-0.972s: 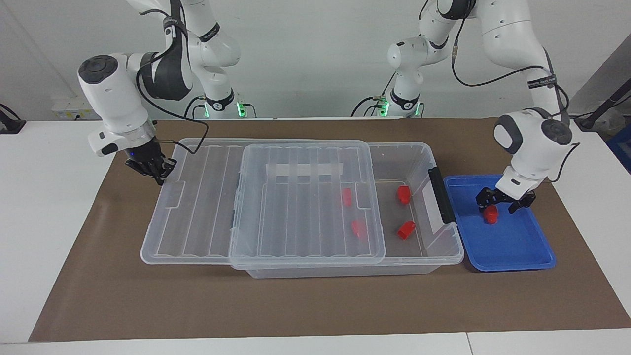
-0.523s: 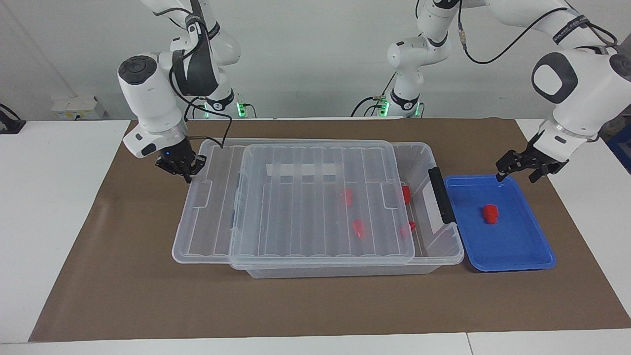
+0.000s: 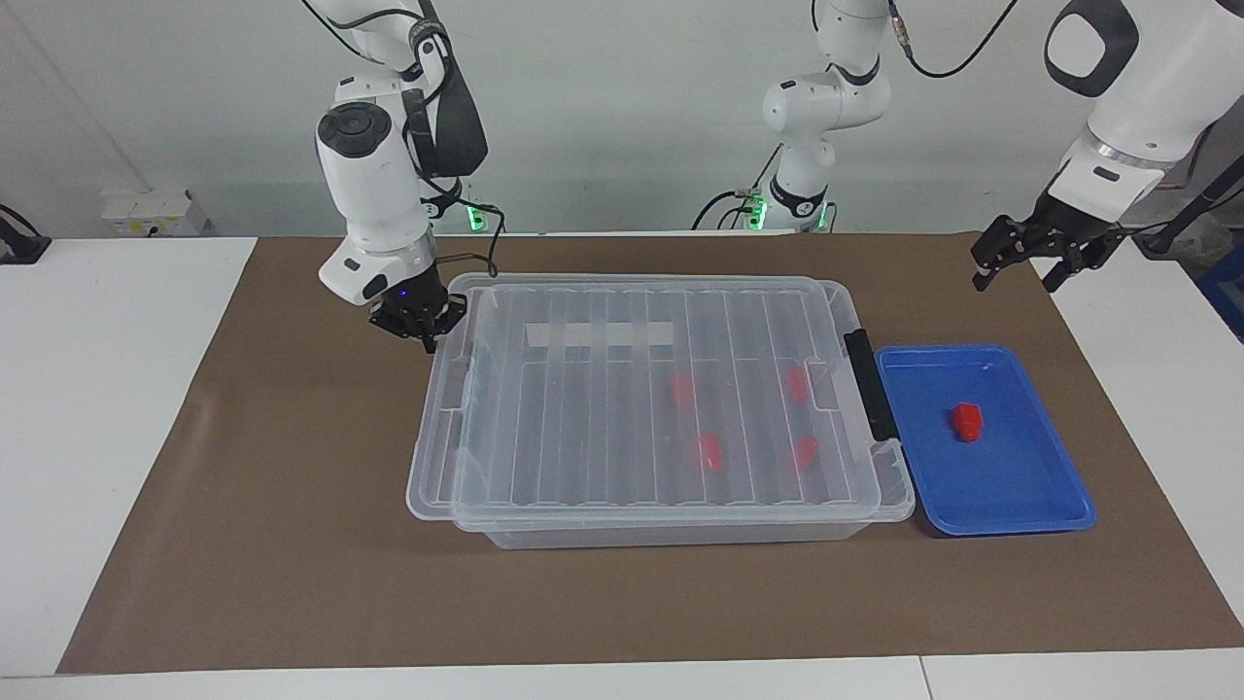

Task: Place red block in blue tray from box

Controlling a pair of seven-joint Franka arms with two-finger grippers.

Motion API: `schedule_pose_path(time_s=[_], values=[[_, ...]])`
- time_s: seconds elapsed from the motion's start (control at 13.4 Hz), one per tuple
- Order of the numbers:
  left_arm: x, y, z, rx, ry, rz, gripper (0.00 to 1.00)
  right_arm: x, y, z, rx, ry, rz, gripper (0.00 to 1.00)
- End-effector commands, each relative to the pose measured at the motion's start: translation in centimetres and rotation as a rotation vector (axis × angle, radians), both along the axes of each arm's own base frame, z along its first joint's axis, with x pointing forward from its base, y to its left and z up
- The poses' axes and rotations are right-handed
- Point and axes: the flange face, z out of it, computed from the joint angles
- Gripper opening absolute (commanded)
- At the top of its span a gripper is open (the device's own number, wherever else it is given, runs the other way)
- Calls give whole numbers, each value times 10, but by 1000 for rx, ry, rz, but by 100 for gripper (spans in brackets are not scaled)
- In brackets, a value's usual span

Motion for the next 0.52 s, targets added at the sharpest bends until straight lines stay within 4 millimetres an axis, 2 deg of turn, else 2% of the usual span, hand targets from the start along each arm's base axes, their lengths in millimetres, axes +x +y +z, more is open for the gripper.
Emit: schedule_pose_path(time_s=[0.0, 0.07, 0.15, 0.3, 0.45], values=[[-7, 0, -10, 3, 19, 2, 100, -5, 11, 3, 25, -9, 40, 0], [-8, -6, -4, 17, 15, -9, 100, -4, 13, 4, 29, -19, 43, 0], [-14, -24, 5, 21, 5, -35, 100, -5, 18, 5, 31, -26, 49, 0], [-19, -43, 14, 23, -2, -66, 100, -5, 21, 5, 34, -32, 53, 0], [-16, -36, 24, 33, -23, -68, 100, -5, 21, 4, 33, -30, 53, 0]])
